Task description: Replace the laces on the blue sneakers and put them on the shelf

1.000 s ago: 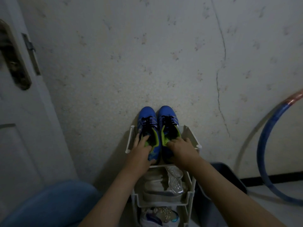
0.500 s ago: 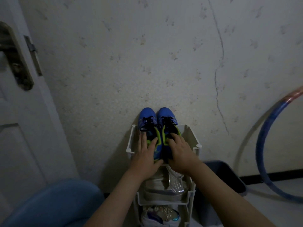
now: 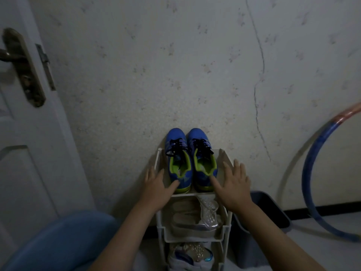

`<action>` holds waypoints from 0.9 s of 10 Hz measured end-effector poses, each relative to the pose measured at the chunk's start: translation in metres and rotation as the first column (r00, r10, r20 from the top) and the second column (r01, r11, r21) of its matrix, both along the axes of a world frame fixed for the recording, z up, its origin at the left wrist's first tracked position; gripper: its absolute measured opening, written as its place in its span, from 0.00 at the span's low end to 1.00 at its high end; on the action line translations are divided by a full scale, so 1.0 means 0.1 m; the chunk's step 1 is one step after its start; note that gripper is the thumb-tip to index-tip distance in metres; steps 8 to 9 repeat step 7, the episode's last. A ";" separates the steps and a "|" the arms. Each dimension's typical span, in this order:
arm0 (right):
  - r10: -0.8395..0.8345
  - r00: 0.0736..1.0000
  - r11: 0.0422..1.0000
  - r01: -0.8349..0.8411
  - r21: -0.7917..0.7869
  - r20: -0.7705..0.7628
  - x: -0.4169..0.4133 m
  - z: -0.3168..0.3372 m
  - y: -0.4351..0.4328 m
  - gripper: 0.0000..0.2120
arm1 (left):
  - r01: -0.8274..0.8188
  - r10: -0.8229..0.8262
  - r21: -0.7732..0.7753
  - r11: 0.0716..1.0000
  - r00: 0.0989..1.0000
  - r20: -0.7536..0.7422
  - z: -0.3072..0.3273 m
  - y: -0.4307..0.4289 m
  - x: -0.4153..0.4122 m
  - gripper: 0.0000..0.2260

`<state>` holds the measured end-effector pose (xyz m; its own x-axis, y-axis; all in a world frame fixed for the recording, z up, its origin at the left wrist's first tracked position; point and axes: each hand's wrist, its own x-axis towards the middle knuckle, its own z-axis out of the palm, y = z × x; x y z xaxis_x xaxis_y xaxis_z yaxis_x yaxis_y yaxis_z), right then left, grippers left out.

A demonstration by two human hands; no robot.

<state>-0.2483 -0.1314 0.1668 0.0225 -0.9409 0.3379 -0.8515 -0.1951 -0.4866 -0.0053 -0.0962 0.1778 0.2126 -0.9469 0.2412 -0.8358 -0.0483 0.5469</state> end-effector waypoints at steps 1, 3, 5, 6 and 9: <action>0.072 0.983 0.988 -0.093 0.121 0.167 -0.02 -0.06 -0.01 0.38 | 0.026 -0.024 0.012 1.000 0.989 -0.143 -0.07 0.06 0.01 0.36; 0.131 0.976 0.982 -0.152 0.115 0.176 -0.03 -0.08 -0.06 0.34 | -0.008 0.001 -0.050 0.999 0.992 -0.124 -0.11 0.18 -0.02 0.32; 0.137 0.977 0.978 -0.159 0.134 0.161 -0.05 -0.08 -0.05 0.41 | 0.040 -0.046 -0.042 0.998 0.989 -0.141 -0.13 0.24 0.00 0.33; 0.111 0.989 0.983 -0.123 0.139 0.094 -0.07 -0.08 -0.06 0.45 | 0.038 -0.043 -0.032 0.999 0.988 -0.151 -0.09 0.22 0.04 0.35; 0.102 0.979 0.989 -0.118 0.085 0.178 -0.09 0.13 -0.03 0.44 | -0.004 -0.018 -0.126 0.992 0.985 -0.171 0.08 0.24 0.10 0.34</action>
